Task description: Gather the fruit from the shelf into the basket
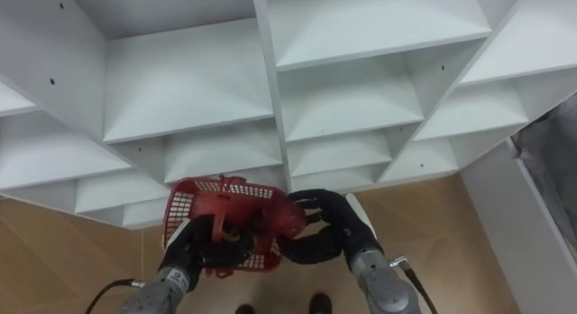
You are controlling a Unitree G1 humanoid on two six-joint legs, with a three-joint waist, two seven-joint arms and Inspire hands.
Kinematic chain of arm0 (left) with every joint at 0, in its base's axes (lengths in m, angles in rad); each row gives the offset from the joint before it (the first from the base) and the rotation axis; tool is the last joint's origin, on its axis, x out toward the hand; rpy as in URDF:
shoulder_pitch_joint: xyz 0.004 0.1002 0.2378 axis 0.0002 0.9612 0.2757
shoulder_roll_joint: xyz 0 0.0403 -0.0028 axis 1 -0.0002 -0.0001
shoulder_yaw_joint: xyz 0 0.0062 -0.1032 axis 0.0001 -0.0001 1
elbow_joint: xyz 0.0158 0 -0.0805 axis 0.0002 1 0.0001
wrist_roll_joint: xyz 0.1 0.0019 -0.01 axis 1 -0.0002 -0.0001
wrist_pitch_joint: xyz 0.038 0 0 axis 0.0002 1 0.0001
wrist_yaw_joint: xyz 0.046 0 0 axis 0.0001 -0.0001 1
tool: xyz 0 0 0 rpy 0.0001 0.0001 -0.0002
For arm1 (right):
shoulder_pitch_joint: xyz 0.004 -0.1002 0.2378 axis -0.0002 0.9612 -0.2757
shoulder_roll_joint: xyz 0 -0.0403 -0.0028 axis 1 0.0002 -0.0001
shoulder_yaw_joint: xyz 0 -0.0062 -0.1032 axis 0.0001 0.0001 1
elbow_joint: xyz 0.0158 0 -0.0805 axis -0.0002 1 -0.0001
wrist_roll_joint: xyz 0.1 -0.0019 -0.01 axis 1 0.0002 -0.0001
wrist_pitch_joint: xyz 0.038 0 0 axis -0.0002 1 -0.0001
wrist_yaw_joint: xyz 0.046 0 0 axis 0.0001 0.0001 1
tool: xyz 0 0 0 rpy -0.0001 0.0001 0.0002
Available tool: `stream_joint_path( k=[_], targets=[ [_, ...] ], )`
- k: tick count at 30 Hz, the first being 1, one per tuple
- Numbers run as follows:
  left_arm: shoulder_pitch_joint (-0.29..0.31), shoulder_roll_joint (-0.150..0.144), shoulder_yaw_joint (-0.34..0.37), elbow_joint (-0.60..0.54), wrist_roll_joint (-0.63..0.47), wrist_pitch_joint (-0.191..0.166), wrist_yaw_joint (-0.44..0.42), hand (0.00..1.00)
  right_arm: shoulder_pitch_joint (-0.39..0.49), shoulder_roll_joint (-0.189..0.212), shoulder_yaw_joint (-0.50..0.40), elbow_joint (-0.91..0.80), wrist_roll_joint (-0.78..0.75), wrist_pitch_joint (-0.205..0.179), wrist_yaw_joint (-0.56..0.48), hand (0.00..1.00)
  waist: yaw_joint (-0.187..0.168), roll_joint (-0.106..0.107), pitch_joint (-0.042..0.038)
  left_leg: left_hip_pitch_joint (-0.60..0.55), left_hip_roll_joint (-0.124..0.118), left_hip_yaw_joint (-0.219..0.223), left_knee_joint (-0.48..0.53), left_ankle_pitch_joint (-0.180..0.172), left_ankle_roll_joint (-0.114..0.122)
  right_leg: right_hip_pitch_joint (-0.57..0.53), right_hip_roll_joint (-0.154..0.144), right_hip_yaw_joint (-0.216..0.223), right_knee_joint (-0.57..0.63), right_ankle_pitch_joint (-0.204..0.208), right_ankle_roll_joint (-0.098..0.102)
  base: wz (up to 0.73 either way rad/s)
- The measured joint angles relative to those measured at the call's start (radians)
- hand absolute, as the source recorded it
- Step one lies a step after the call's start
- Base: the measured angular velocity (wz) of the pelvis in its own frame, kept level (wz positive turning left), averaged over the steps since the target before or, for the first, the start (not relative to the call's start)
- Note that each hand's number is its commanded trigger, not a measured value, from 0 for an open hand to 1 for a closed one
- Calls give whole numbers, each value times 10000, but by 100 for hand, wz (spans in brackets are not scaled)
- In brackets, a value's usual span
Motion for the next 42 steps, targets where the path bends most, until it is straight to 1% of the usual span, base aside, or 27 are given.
stream_joint_path(
  k=[4,9,12,13,14,23,36,42],
  targets=[
    [-10,-8,-79,-18,-3,0,-67,100,-27,202,-7,-24,-200,0,105,100,-4,32,37,-67,-2,29,-17,-1,1,-111,-6,16,19,-32,-2,0],
    [-20,11,-76,-32,-1,1,-162,100,-21,280,91,-157,-181,6,177,100,-4,28,42,-269,2,31,86,0,-1,-337,-23,17,212,-61,-37,0],
    [-20,11,-77,-32,-1,2,-211,100,-16,279,102,-297,-179,15,176,100,-25,-1,60,-269,-3,38,95,0,-1,-347,-33,20,195,-83,-36,0],
    [-20,10,-78,-32,-1,1,-246,100,-15,280,128,-355,-176,15,178,48,-28,-16,70,-268,-2,38,96,1,-1,-346,-33,18,197,-84,-36,0],
    [-19,11,-78,-31,-1,1,-278,100,-17,281,156,-366,-174,15,178,0,-29,-22,73,-268,-2,38,97,1,-2,-345,-32,19,198,-83,-36,0],
    [7,-46,-170,-76,-10,1,-377,100,-10,307,290,-371,-110,131,478,0,-37,-95,117,-274,-1,54,98,2,-3,-362,-29,31,191,-83,-36,0],
    [6,-61,-162,-66,-6,12,-394,100,24,333,285,-371,-113,131,604,0,-49,-76,100,-314,6,50,107,2,-3,-364,-22,15,152,-74,-37,0],
    [112,-73,-160,-67,-14,14,-398,100,35,328,289,-370,-115,137,607,0,-48,-52,85,-291,8,50,137,2,-3,-338,-22,14,167,-71,-39,0]
  ],
)
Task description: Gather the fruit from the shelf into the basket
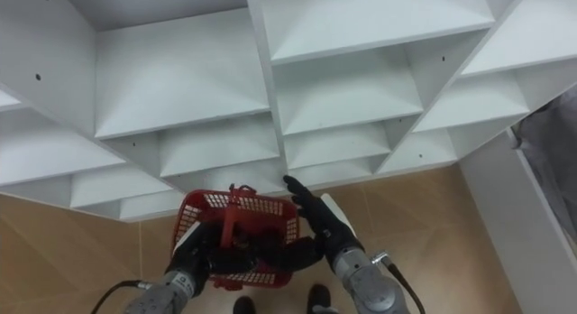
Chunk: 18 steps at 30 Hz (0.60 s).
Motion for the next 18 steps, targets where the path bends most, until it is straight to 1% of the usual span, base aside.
stream_joint_path(
  k=[6,14,18],
  targets=[
    [57,-8,10,0,11,0,-2,100,28,-3,-8,0,1,70,7,0,5,15,-9,67,1,1,19,0,0,59,-1,3,24,9,-4,0],
    [99,107,64,2,16,1,5,100,121,-95,-22,1,-4,77,14,0,16,16,-10,171,8,-15,92,0,0,193,-7,18,60,9,-4,0],
    [106,172,176,398,74,0,4,100,179,-174,-42,391,52,76,-20,0,9,-1,-3,702,-1,-21,-80,0,0,710,4,18,-62,-7,14,0]
  ],
)
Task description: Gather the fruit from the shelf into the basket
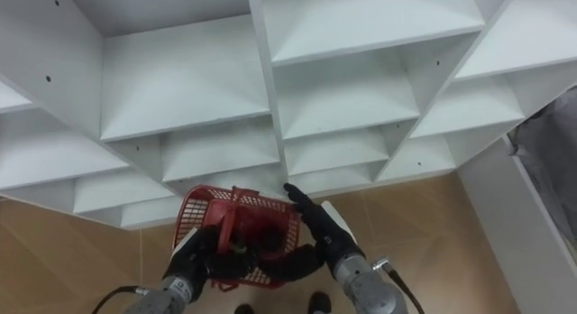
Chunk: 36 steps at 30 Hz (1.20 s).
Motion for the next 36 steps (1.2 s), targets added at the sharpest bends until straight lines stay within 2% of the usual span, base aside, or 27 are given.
stream_joint_path(
  k=[2,6,8,11,13,14,16,19,23,24,31,36],
  targets=[
    [6,44,205,199,155,0,0,100,63,-13,-111,172,-6,0,-20,0,6,-7,-5,215,6,13,-74,-2,-2,215,25,25,-92,5,7,-2],
    [301,355,623,223,899,-1,-1,100,414,-125,-436,226,4,-7,14,0,-32,-36,-18,680,3,25,-292,-15,-18,616,59,0,-167,-7,17,-1],
    [492,376,768,247,1048,-5,27,100,577,-128,-615,438,43,-11,10,0,-31,-49,-28,919,15,25,-379,-20,-27,856,88,8,-291,-6,17,0],
    [758,475,772,308,1426,-4,63,100,902,-293,-716,548,2,-11,-22,0,-60,-131,-69,1360,-3,43,-624,-18,-43,1223,107,53,-416,-32,41,-4],
    [898,586,854,566,1591,-46,97,100,1257,-347,-955,590,71,-27,-58,0,-57,-276,-86,1926,7,119,-924,-8,-59,1666,191,127,-644,-40,56,-11],
    [926,587,948,713,1631,-64,108,100,1344,-342,-1042,650,115,-48,-59,0,-57,-313,-107,2095,7,129,-1032,-2,-69,1817,207,160,-699,-42,59,-11],
    [987,592,1296,1317,1931,-71,270,100,1752,-336,-1393,888,291,-127,-122,0,-58,-435,-204,2633,28,129,-1323,-9,-89,2393,263,202,-1000,-44,79,-5],
    [1293,608,1789,1481,2175,-72,466,100,2045,-332,-1848,1223,306,-234,-215,0,-160,-484,-236,3145,49,132,-1539,-35,-112,2888,385,264,-1343,-16,120,-3],
    [1350,633,2004,1861,2258,-72,666,100,2092,-315,-2191,1775,336,-246,-434,0,-257,-432,-206,3477,43,123,-1746,-52,-111,3248,413,293,-1541,-3,154,-1],
    [1452,636,2114,1869,2256,-72,698,100,2061,-311,-2234,2109,392,-345,-485,0,-256,-409,-193,3581,43,111,-1773,-53,-111,3405,396,292,-1573,1,160,0],
    [2081,694,2755,1914,2241,-70,496,100,2020,-300,-2253,3406,418,-291,-517,0,-244,-335,-175,4057,28,21,-1930,-60,-121,3908,385,301,-1934,-20,203,1],
    [2111,712,2920,2694,1663,-59,488,100,1743,-223,-2388,4766,630,-210,-512,0,-226,-288,-158,4158,-2,-172,-1931,-75,-113,4190,377,197,-2150,-8,249,14]
  ],
)
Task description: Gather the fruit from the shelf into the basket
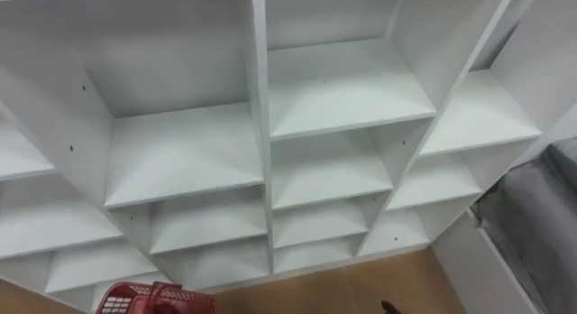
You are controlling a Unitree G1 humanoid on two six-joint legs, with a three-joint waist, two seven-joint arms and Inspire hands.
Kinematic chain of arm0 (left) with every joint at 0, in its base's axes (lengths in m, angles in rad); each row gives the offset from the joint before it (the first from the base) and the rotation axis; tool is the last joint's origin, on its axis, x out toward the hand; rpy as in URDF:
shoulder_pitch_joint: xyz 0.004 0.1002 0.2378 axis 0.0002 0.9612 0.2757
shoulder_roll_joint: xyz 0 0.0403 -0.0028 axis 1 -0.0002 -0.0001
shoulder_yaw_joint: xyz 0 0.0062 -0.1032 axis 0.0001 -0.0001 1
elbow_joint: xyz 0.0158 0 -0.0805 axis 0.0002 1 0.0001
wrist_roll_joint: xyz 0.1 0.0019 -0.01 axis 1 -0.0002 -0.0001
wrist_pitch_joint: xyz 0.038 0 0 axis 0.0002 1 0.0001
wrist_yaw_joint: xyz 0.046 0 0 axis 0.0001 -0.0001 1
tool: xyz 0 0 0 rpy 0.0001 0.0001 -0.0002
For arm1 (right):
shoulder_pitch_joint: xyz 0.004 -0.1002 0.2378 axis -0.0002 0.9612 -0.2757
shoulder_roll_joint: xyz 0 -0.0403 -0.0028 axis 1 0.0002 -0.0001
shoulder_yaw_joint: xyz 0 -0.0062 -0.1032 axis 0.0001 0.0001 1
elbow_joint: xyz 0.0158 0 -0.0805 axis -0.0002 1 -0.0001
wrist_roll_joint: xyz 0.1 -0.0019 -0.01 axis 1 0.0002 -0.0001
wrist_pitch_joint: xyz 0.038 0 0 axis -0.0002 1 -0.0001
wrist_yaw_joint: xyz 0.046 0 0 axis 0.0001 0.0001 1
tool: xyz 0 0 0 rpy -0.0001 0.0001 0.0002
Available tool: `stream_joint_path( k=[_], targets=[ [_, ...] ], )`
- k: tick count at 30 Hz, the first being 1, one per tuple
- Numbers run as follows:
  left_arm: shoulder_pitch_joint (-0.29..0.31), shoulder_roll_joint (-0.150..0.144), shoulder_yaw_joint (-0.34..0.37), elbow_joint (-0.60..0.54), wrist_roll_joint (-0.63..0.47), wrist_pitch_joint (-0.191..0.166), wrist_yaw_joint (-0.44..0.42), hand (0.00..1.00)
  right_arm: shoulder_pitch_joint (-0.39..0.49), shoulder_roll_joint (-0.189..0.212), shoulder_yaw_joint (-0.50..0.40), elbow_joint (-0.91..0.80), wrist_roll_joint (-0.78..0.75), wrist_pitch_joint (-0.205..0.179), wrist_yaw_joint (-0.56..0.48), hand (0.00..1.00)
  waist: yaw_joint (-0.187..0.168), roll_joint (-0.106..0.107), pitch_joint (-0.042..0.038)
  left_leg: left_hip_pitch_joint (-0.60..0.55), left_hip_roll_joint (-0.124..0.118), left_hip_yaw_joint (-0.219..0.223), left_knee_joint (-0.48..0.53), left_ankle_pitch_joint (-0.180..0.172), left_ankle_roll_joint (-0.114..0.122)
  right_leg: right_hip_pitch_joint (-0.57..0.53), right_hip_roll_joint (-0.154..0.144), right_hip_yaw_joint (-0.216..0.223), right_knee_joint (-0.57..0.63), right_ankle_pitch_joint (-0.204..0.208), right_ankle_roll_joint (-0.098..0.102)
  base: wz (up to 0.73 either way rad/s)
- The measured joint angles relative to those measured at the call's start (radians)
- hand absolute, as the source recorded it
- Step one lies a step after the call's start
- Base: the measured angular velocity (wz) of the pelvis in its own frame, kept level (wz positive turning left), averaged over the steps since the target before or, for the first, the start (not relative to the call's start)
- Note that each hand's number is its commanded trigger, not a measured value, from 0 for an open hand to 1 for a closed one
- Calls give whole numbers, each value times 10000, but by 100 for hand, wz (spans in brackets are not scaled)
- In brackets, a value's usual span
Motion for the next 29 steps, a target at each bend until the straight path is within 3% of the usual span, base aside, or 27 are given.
stream_joint_path(
  k=[9,14,16,22,29],
  targets=[
    [47,-11,1384,748,117,113,-134,100,-572,232,-689,1487,73,228,102,0,22,54,-42,4,-4,-276,3,-13,8,219,-13,-352,-40,11,6,10],
    [177,-38,1640,755,95,387,-135,100,-626,310,-849,1714,300,444,99,0,76,57,-27,126,-12,-383,25,-14,7,440,-43,-518,-56,-6,-3,10],
    [101,-38,1739,841,108,483,-189,100,-636,320,-846,1892,512,541,104,0,114,52,-24,102,-39,-547,72,-40,8,565,-120,-838,-54,-70,8,22],
    [64,-72,1749,854,121,815,-279,100,-644,308,-859,1908,852,919,197,0,250,66,-33,124,-148,-919,110,-69,36,724,-210,-1146,-17,-228,75,21],
    [91,-72,1765,851,354,1256,-216,100,-767,298,-847,2012,896,1264,310,0,258,19,-33,164,-281,-948,261,-88,73,974,-349,-1395,-37,-365,192,14]
  ],
)
